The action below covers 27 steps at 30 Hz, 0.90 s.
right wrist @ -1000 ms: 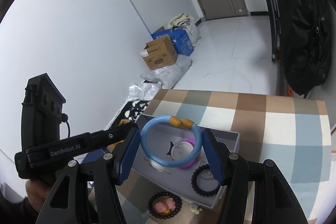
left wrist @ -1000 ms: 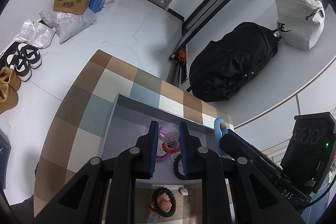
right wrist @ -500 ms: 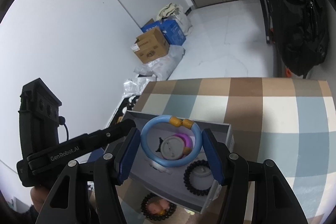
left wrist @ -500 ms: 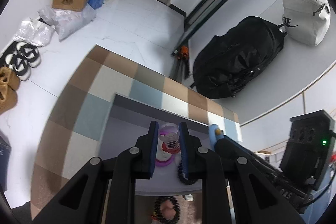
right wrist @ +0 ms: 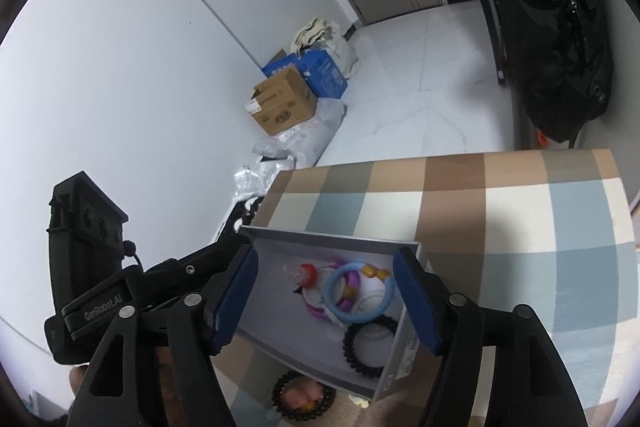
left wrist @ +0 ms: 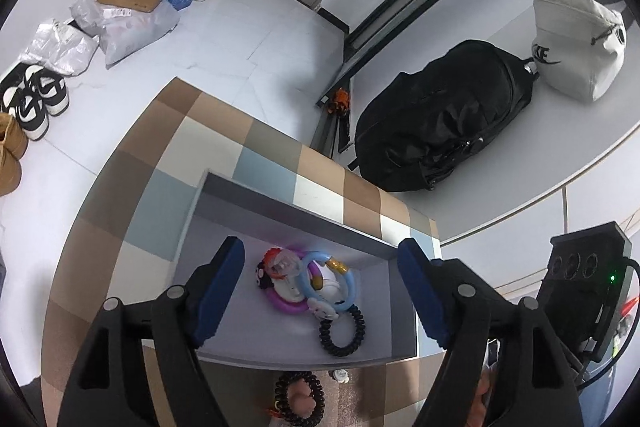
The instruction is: Organize jewelry
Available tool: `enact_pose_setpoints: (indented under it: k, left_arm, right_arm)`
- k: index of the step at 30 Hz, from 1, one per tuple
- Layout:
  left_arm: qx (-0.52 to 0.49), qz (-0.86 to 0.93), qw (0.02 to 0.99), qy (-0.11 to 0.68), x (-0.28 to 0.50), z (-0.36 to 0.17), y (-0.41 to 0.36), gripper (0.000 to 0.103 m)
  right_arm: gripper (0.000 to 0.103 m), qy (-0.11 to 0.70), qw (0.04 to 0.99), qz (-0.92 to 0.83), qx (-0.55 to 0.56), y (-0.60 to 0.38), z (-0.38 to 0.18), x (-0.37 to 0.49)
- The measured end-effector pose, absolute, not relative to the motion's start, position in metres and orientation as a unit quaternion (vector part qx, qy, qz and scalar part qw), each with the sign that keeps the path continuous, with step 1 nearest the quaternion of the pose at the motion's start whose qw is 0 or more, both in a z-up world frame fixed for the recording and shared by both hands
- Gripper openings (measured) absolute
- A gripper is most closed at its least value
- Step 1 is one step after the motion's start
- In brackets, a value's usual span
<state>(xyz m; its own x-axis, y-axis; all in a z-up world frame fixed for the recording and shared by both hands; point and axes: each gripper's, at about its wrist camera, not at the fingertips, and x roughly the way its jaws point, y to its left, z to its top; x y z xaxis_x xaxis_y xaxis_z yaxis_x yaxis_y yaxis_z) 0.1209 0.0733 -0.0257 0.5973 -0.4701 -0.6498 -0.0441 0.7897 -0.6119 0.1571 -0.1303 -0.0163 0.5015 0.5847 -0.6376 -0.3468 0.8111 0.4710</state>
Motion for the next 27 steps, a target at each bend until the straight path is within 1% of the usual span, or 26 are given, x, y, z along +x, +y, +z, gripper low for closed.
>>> enact_pose_setpoints:
  k: [1,3,5,10,15,19,21,22,27]
  left_arm:
    - [-0.296,-0.121,0.843,0.432,0.120,-0.026,0.074,0.075]
    - [-0.287,-0.112,0.847,0.434,0.119,-0.026,0.074,0.075]
    - [-0.278,-0.108,0.850,0.435,0.117,-0.024,0.074,0.075]
    - [-0.262,-0.104,0.860,0.426,0.108,-0.018,0.077,0.075]
    - [-0.251,-0.109,0.867,0.417,0.101,-0.012,0.075,0.075]
    - [-0.217,-0.106,0.879,0.412,0.094,-0.009,0.068,0.075]
    - [-0.180,-0.089,0.891,0.406,0.089,-0.007,0.064,0.078]
    - [-0.166,-0.082,0.896,0.404,0.086,-0.007,0.062,0.084]
    - [-0.153,-0.091,0.895,0.410,0.076,-0.015,0.059,0.085]
  right_arm:
    - [0.082,0.417,0.856,0.270,0.142,-0.131,-0.016,0.157]
    - [0.088,0.413,0.862,0.262,0.136,-0.135,-0.016,0.156]
    - [0.090,0.418,0.862,0.253,0.135,-0.137,-0.018,0.158]
    - [0.098,0.417,0.866,0.243,0.132,-0.145,-0.018,0.153]
    - [0.101,0.412,0.869,0.244,0.129,-0.144,-0.014,0.144]
    - [0.103,0.400,0.875,0.242,0.122,-0.142,-0.007,0.137]
    - [0.103,0.397,0.881,0.233,0.111,-0.144,-0.006,0.134]
    - [0.103,0.395,0.885,0.221,0.105,-0.146,-0.006,0.134]
    - [0.103,0.396,0.889,0.192,0.124,-0.169,-0.010,0.130]
